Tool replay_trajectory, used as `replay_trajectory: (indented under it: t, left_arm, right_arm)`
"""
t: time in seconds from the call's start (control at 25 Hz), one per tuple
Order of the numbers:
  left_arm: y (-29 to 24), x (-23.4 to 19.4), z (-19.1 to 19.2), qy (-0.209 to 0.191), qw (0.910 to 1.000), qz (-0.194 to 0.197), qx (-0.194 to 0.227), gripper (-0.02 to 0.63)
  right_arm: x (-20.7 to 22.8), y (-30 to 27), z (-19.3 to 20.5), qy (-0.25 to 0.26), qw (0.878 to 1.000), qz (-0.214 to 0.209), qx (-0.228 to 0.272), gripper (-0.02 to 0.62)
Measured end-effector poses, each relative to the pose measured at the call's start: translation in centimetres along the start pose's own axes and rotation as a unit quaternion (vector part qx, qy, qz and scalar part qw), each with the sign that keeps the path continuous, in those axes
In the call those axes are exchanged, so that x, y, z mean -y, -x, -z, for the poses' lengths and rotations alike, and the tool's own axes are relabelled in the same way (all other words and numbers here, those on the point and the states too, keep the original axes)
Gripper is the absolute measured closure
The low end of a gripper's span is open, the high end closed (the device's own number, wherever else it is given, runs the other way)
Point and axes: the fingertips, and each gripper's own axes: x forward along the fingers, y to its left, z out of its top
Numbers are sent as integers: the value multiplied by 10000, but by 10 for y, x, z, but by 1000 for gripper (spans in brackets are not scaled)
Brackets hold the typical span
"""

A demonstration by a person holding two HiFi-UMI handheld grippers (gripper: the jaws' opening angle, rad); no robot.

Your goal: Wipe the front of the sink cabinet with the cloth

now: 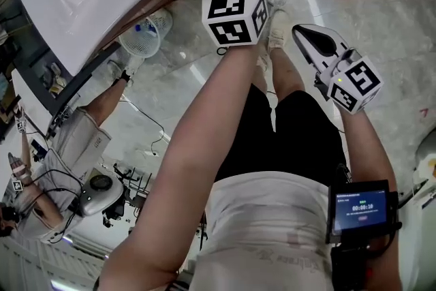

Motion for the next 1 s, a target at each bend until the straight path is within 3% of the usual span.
replay_trajectory:
  t: [0.44,0.8,1.0]
  left_arm:
    - [38,-59,26,191,9976,-669,-43,439]
    - [86,-117,38,394,9939,-1031,-11,439]
    - [108,-154,54,780,9887,-1283,-6,439]
  right_arm:
    - [-9,-3,4,111,9998,-171,-84,583]
    - [-44,-13,11,248,9996,-114,-35,583]
    - [-64,-21,16,302,9995,-23,29,583]
